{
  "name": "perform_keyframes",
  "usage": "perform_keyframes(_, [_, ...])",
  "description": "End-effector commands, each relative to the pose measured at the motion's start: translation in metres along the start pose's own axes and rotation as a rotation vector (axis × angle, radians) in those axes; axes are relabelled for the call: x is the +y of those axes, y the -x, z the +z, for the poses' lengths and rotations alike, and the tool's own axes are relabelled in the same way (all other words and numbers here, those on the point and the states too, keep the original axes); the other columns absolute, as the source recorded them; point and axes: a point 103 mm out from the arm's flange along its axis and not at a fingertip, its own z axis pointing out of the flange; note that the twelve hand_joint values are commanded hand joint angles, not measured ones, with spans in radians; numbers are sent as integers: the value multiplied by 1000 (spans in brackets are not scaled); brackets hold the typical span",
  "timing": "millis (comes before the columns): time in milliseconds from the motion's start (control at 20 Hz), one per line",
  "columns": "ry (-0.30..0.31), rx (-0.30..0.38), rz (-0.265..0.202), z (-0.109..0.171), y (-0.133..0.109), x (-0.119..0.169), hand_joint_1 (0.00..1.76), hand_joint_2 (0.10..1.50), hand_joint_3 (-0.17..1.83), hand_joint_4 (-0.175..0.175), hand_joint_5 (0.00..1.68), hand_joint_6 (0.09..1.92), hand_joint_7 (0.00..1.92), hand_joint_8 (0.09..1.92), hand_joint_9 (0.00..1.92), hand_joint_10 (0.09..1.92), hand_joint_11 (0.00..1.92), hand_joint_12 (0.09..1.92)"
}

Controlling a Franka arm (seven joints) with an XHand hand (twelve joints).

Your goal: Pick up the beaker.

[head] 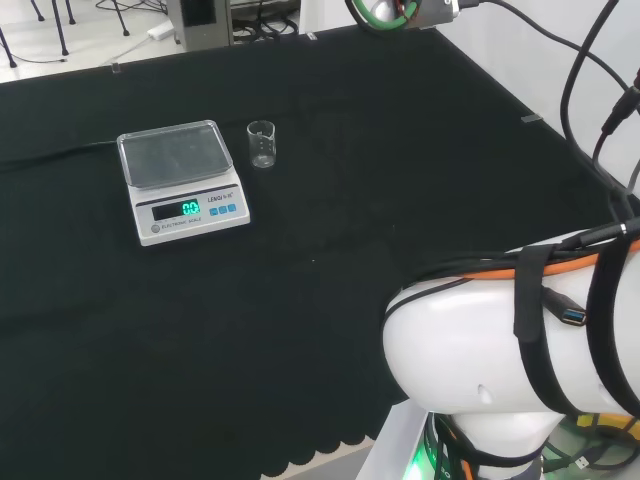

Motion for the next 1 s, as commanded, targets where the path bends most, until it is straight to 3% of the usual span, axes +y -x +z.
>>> perform_keyframes(50, [107, -75, 0, -91, -18, -72, 659, 1020, 94, -3, 498, 767, 681, 757, 804, 770, 393, 1384])
perform_keyframes(250, [101, 0, -49, -74, 16, -48, 588, 999, 101, -24, 435, 653, 611, 765, 726, 791, 287, 1427])
perform_keyframes(400, [92, 22, -83, -52, 28, -28, 588, 998, 105, -27, 445, 650, 614, 770, 723, 795, 285, 1428])
perform_keyframes(650, [41, 39, -115, -11, 26, 12, 592, 996, 112, -31, 465, 657, 623, 776, 726, 800, 288, 1426])
perform_keyframes(1000, [-5, 76, -153, 33, 3, 63, 598, 993, 122, -34, 476, 665, 626, 779, 726, 805, 290, 1425])
